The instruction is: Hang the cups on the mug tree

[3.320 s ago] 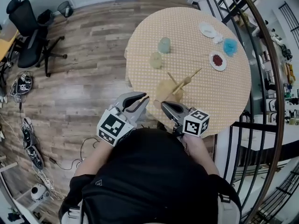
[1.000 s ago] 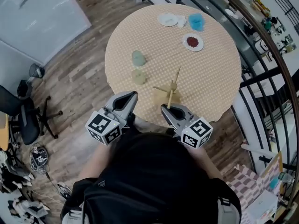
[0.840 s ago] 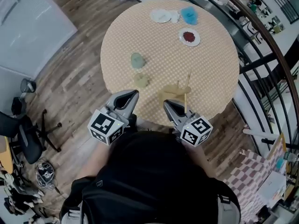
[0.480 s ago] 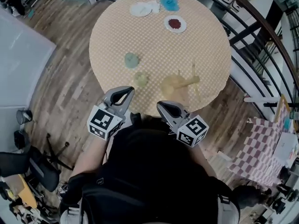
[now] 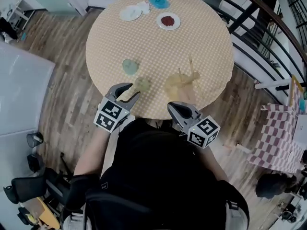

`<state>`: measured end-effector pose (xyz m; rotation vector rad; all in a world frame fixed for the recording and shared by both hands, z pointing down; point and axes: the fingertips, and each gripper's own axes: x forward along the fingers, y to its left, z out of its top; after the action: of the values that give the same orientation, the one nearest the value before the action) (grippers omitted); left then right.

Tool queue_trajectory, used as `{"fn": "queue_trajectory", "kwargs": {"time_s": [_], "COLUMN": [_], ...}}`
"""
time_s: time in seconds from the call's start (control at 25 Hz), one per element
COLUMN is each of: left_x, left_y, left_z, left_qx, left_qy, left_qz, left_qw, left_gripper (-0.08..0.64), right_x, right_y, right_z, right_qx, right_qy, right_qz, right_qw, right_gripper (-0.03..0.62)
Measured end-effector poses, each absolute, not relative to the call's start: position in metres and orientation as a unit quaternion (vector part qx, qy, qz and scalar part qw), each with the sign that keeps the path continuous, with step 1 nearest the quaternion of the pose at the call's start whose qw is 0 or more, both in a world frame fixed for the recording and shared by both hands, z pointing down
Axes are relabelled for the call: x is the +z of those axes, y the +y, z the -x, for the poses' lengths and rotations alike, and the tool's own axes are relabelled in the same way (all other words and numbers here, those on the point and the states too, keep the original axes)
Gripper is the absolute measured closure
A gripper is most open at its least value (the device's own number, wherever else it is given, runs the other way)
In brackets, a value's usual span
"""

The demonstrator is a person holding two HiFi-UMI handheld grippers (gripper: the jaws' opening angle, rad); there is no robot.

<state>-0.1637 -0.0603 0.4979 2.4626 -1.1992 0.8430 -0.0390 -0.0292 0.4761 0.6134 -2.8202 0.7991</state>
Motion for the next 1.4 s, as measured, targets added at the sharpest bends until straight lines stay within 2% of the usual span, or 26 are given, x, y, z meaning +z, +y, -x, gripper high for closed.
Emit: {"fn": "queue_trajectory", "kwargs": {"time_s": [0.16, 0.36, 0.84, 1.4], "left_x": [0.524, 0.560, 0.618, 0.655], "left_y": [-0.069, -0.076, -0.093, -0.100], "left_z": [0.171, 0.178, 0.167, 0.156], "left_qx": [0.390, 0.476, 0.545, 0.578], "left_qy": [-0.344, -0.238, -0.100, -0.019], "left_qz": [-0.851, -0.847, -0.832, -0.816], "left_qw": [0.077, 0.024, -0.006, -0.005], "left_gripper": [0.397, 0.332, 0.270, 0.268], "right_x": [0.482, 0.483, 0.495, 0.504], "right_y": [-0.034, -0.037, -0.006, 0.017], "right_z": [0.055, 0.073, 0.039, 0.000], "right_qx": [0.265, 0.262, 0.297, 0.311], "right_qy": [-0.930, -0.917, -0.849, -0.796], "right_qz": [-0.246, -0.292, -0.434, -0.516], "right_qw": [0.072, 0.069, 0.058, 0.046], "right_gripper": [0.577, 0.577, 0.577, 0.577]}}
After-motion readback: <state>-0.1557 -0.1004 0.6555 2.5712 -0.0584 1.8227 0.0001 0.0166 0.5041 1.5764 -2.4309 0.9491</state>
